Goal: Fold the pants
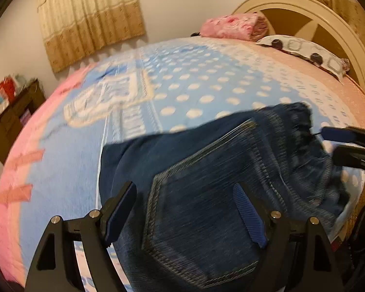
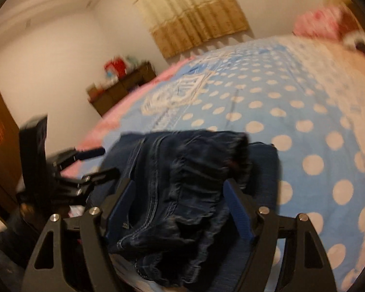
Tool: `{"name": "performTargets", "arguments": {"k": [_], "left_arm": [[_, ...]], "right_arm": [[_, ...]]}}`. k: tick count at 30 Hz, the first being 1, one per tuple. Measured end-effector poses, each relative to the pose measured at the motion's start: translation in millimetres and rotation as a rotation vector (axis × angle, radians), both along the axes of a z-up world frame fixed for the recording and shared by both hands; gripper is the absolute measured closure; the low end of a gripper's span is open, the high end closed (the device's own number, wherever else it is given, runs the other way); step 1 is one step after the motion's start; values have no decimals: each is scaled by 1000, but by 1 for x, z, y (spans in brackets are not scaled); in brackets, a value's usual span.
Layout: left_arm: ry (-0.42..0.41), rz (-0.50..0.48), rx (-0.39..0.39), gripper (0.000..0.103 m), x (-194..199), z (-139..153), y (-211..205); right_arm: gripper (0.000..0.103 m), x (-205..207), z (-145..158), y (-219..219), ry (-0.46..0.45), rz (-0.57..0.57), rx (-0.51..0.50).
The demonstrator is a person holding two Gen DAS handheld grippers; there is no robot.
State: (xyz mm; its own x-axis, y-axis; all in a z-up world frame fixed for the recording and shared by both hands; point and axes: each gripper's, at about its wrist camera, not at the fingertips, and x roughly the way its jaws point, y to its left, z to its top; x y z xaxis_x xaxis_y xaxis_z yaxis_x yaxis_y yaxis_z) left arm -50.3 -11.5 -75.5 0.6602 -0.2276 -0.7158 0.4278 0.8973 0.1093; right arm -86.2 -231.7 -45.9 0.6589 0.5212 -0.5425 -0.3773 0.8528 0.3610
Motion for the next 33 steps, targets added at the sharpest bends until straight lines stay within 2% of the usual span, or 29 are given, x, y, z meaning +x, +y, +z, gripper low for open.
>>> {"name": "performTargets", "arguments": {"k": [2,4,9,12,14,15,16,19,21,23,26,29,33], "left_arm": [[26,15,-36,20,4,-6,8],[29,12,-48,20,3,-7,12],[20,1,-35,20,4,-10,7],[29,-1,-33,20,4,-14,5],[25,-1,-23,20,4,-15,3],[26,-3,-21,20,3,-16,2],[36,-9,-25,20,4,-17,2],[36,-14,-24,20,4,-21,0],[32,-2,-12,19,4,-24,-2],[35,-4,-17,19,2,-21,-2],[34,-1,-19,19,2,-22,-3],[30,2,-8,19,2,-26,-6],[30,9,-12,17,3,-27,-7]], "right_arm": [[27,-7,1,14,7,45,-49],[46,-10,-2,19,30,31,-116],[48,-11,-28,10,155,24,-136],[49,-15,-41,9,189,38,-141],[57,-17,-45,3,193,28,-145],[68,-19,-47,2,192,25,-174],[70,-21,-50,-1,202,26,-202],[74,-21,-61,-19,260,6,-151],[73,-20,-58,-24,258,-8,-122],[67,-25,-47,-20,220,-20,-129],[66,-31,-27,-15,138,-47,-136],[52,-30,-13,-6,65,-34,-128],[49,-21,-7,16,34,24,-125]]}}
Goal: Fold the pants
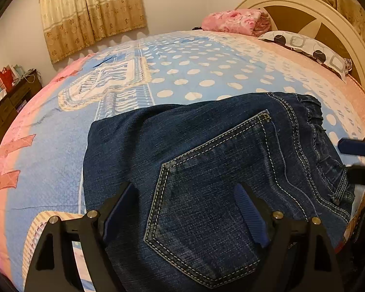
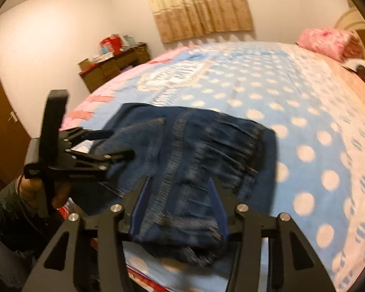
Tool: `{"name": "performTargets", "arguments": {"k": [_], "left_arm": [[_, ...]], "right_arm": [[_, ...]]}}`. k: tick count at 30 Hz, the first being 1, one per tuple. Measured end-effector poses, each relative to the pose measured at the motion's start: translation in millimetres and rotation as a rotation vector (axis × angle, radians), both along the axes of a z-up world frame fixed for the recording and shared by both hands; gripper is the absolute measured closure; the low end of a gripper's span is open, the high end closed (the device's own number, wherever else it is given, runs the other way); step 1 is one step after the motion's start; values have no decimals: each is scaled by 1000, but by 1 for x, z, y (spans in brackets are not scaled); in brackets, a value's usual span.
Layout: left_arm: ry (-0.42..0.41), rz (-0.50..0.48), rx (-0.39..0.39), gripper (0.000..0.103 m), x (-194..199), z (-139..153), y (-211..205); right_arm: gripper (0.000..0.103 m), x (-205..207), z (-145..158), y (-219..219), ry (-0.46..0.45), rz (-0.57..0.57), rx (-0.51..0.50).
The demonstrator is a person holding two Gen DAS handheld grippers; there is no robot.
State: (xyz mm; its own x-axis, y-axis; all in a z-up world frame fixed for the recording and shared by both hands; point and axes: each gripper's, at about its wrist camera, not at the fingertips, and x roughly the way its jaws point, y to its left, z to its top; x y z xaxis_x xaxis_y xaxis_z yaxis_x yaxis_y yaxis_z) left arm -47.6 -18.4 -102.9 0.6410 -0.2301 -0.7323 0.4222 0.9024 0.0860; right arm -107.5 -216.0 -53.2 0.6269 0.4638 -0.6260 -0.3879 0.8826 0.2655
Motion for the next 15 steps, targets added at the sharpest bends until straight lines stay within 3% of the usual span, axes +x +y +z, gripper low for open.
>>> {"name": "performTargets", "arguments": {"k": [5,11,15], "left_arm": [[-14,-2,12,14,0,-5,-2],[-16,-5,15,12,0,-6,-3],[-21,-6,23,11,-1,-7,-4]], "right_arm": [[50,12,-26,13,65,25,-55],[53,7,-42,12,54,38,-122],[53,3,-49,9,40,47,-113]]}}
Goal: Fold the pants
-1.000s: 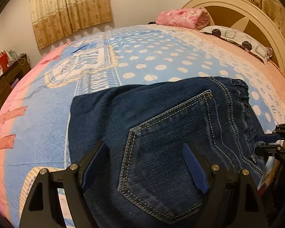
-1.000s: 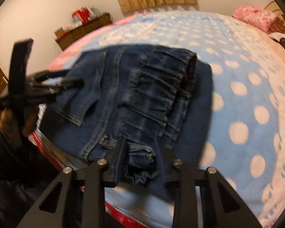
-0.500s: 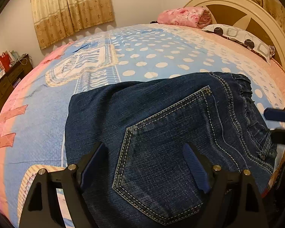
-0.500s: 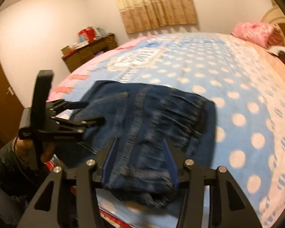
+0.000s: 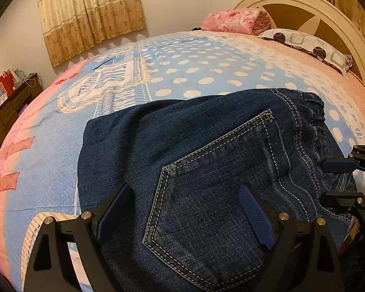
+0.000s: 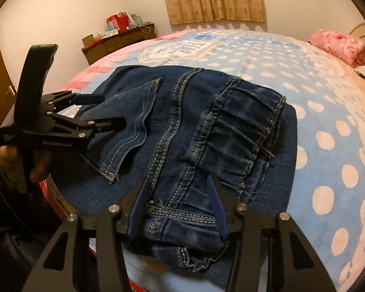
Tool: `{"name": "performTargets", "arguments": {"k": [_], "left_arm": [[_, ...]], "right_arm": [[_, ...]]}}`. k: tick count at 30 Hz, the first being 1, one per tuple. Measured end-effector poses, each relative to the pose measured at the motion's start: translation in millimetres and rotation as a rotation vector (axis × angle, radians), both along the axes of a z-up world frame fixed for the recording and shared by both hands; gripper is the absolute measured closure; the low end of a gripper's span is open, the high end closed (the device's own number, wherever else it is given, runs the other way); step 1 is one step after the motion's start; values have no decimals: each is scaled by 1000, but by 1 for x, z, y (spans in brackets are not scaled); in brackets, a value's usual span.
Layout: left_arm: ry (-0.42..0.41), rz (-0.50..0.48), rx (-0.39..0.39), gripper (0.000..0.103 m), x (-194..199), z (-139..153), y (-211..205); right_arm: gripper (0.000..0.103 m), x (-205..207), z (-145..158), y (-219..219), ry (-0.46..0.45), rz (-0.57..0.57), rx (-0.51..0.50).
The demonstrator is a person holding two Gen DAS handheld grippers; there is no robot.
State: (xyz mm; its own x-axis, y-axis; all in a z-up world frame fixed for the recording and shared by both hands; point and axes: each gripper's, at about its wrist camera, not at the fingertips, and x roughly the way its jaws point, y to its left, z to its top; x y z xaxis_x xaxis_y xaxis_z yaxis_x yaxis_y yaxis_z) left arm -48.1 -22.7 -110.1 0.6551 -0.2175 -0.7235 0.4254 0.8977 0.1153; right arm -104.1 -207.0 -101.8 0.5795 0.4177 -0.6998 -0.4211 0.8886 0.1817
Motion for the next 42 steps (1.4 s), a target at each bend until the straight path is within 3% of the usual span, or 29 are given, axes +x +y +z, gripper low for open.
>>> {"name": "performTargets", "arguments": {"k": [17,21,24,29,34,37,39,42], "left_arm": [[-7,5,22,10,-3,3,2],[-25,50,25,10,-3,13,18],[-21,99,-4,10,5,17,39],[5,151,-47,10,16,18,57],[-2,150,-54,10,12,16,52],[8,132,-50,10,7,12,44],[5,121,-44,10,4,9,40],[-17,117,-19,10,1,6,37]], "right_arm": [[52,-7,3,-1,-23,-18,-23],[50,-11,13,-19,-6,-45,68],[35,-10,19,-42,-16,-115,115],[34,-6,19,-54,-18,-136,138],[39,24,23,-70,43,-138,284],[42,46,42,-73,17,-135,308],[42,67,70,-63,3,-60,350],[43,111,92,-31,78,80,404]]}}
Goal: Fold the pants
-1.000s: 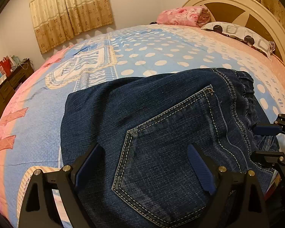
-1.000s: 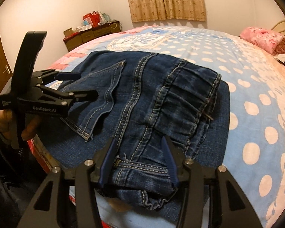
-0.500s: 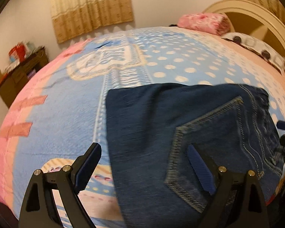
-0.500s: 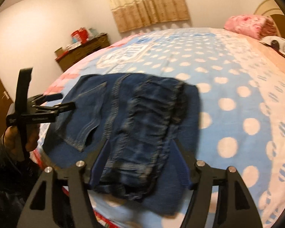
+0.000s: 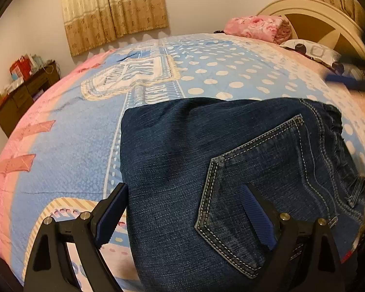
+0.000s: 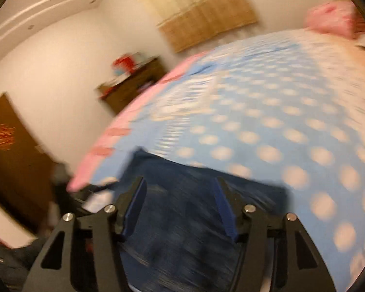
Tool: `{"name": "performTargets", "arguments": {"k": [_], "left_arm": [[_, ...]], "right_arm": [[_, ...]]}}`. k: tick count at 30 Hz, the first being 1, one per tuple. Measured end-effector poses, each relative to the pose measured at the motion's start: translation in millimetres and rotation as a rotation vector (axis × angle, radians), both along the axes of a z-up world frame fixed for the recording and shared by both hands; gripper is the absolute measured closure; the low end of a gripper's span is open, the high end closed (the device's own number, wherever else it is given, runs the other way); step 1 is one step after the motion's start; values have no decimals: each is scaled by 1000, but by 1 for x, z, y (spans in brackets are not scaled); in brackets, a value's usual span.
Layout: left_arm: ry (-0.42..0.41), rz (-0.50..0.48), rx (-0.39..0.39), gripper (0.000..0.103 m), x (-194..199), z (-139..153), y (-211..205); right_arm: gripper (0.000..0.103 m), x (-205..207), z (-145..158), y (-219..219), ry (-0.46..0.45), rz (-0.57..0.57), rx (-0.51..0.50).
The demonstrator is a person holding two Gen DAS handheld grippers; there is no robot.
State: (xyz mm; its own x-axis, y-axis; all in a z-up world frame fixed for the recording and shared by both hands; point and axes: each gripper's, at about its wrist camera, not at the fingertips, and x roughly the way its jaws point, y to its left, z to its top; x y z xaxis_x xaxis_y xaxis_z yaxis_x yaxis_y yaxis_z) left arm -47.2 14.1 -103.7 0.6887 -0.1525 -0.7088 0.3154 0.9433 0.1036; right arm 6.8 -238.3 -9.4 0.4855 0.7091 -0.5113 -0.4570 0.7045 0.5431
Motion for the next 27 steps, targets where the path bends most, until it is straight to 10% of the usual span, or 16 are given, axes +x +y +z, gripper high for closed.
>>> {"name": "performTargets", "arguments": {"k": [8,17,27], "left_arm": [[-68,37,-48,10,3,16,20],[46,22,-126,10,25,-4,33],[104,41,-173,2,45,-12,44]], "right_arm": [[55,128,-27,124,302,284,23],[55,171,-95,198,613,466,-2],[92,160,-72,224,373,479,-57]]}}
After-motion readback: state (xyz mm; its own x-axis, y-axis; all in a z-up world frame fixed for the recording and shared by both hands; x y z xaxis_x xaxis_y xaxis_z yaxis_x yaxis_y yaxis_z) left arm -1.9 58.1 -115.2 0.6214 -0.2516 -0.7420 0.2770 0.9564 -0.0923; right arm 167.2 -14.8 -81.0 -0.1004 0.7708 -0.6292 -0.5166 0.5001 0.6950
